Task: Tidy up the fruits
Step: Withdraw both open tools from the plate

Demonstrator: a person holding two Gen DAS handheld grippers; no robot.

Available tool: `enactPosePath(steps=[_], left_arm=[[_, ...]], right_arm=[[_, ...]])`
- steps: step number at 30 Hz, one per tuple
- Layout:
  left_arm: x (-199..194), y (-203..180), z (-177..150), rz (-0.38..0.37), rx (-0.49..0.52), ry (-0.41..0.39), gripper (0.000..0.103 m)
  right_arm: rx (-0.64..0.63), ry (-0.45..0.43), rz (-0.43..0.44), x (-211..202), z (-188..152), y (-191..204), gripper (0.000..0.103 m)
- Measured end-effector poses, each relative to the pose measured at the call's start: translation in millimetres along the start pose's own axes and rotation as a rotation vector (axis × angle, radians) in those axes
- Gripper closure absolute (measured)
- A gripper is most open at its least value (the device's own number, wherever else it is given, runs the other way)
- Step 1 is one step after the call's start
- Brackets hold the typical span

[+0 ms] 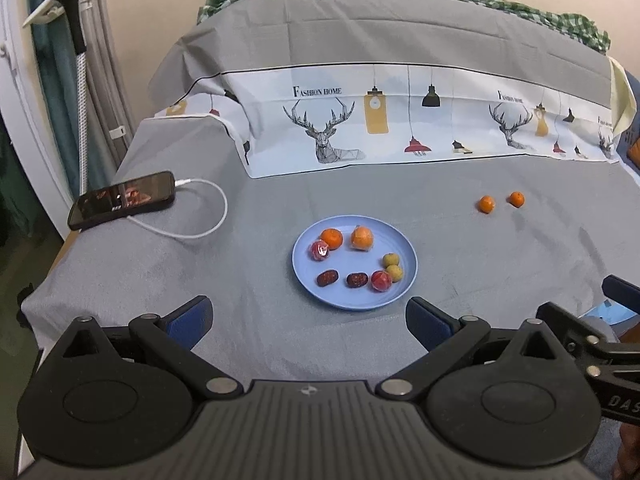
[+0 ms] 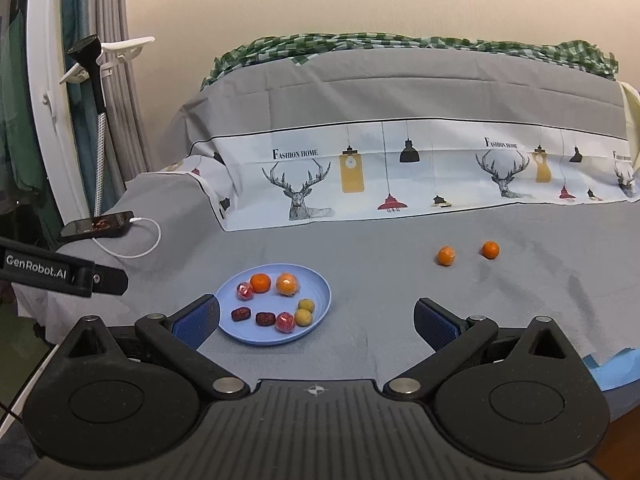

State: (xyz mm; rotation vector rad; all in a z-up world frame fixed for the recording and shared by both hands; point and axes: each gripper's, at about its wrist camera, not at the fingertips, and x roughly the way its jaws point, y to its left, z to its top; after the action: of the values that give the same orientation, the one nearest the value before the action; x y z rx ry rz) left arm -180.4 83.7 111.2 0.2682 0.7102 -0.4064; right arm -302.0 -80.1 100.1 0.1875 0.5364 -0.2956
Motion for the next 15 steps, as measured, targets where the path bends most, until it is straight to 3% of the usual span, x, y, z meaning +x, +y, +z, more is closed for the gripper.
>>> enactPosePath(steps=[15], left_arm=[[48.5, -31.8, 49.3, -0.012, 0.012, 0.038, 0.000]], right_arm=[[0.088, 0.011, -0.058, 47.2, 5.9, -36.9, 0.001]])
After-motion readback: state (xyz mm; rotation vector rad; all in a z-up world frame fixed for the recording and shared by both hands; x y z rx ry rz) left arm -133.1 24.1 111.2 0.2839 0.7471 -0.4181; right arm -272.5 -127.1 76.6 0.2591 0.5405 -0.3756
